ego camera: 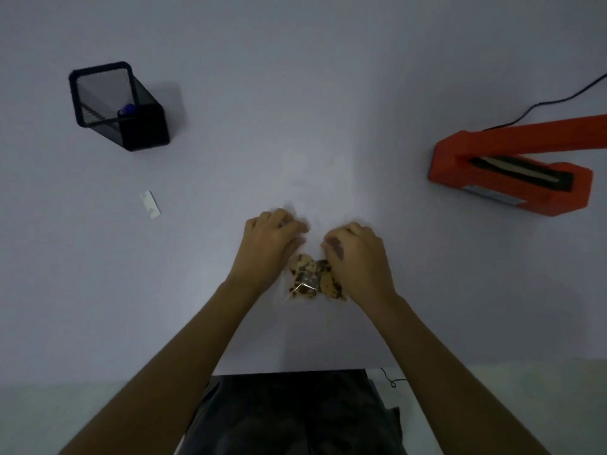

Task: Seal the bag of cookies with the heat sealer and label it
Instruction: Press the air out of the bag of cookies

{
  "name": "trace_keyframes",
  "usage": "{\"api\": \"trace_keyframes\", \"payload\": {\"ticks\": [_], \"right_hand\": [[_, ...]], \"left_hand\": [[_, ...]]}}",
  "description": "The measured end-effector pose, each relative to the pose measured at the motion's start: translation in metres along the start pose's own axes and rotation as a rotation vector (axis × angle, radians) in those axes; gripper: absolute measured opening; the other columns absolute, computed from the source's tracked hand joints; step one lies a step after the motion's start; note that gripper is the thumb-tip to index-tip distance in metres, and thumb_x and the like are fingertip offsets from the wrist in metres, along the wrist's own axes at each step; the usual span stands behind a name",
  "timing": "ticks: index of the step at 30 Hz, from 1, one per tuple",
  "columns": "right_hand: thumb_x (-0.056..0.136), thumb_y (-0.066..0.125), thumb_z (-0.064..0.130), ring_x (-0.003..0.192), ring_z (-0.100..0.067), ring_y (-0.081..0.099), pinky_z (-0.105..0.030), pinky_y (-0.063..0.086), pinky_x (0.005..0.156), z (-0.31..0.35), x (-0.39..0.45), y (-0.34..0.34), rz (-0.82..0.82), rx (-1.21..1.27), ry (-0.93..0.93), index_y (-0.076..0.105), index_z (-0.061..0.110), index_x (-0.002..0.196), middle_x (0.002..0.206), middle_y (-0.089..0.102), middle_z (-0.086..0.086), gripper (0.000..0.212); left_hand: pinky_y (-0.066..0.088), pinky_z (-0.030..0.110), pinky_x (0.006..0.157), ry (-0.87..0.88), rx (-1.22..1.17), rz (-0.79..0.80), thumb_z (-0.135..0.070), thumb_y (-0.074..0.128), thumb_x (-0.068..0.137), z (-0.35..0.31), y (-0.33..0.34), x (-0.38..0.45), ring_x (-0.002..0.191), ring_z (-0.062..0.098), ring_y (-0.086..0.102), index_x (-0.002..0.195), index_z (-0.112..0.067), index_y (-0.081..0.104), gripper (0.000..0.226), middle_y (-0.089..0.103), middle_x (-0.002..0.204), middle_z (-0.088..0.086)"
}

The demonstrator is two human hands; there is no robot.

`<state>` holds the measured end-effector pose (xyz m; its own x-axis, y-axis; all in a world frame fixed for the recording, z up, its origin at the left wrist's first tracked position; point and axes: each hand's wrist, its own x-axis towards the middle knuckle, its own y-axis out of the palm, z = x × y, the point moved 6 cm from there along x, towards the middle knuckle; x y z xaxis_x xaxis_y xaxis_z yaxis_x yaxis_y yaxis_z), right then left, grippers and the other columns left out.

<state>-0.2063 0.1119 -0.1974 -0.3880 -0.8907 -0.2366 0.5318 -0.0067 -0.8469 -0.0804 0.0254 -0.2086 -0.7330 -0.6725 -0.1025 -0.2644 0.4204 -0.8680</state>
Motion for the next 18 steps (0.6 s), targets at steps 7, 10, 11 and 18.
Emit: {"api": "trace_keyframes", "payload": {"ticks": [7, 10, 11, 18], "right_hand": [[0.084, 0.068, 0.028, 0.082, -0.021, 0.054, -0.039, 0.044, 0.077, -0.006, 0.010, 0.002, 0.039, 0.011, 0.030, 0.067, 0.019, 0.077, 0.078, 0.061, 0.004, 0.012], [0.082, 0.072, 0.027, 0.074, -0.020, 0.055, -0.045, 0.049, 0.074, -0.033, 0.006, -0.009, 0.008, 0.061, 0.079, 0.065, 0.020, 0.072, 0.072, 0.061, 0.006, 0.014], [0.082, 0.072, 0.027, 0.073, -0.020, 0.055, -0.046, 0.050, 0.073, -0.038, 0.004, -0.012, 0.004, 0.067, 0.086, 0.064, 0.020, 0.072, 0.072, 0.062, 0.005, 0.014], [0.075, 0.076, 0.042, 0.111, -0.025, 0.050, -0.047, 0.045, 0.094, -0.018, 0.012, -0.007, -0.051, 0.064, -0.010, 0.064, 0.018, 0.111, 0.117, 0.056, -0.005, 0.045]], "left_hand": [[0.041, 0.033, 0.073, -0.065, -0.127, 0.088, -0.023, 0.066, 0.085, 0.007, -0.001, 0.009, 0.081, 0.018, 0.057, 0.099, -0.019, 0.062, 0.015, 0.060, 0.086, -0.004], [0.044, 0.033, 0.071, -0.059, -0.145, 0.080, -0.019, 0.067, 0.084, 0.005, -0.002, 0.008, 0.078, 0.019, 0.056, 0.097, -0.015, 0.062, 0.015, 0.060, 0.083, -0.001], [0.043, 0.032, 0.071, -0.052, -0.142, 0.077, -0.018, 0.068, 0.084, 0.004, -0.003, 0.008, 0.079, 0.020, 0.056, 0.098, -0.014, 0.062, 0.015, 0.061, 0.084, 0.000], [0.048, 0.040, 0.073, 0.015, -0.064, 0.086, -0.019, 0.069, 0.083, 0.000, -0.005, 0.011, 0.085, 0.024, 0.054, 0.107, -0.013, 0.061, 0.025, 0.059, 0.093, 0.005]]}}
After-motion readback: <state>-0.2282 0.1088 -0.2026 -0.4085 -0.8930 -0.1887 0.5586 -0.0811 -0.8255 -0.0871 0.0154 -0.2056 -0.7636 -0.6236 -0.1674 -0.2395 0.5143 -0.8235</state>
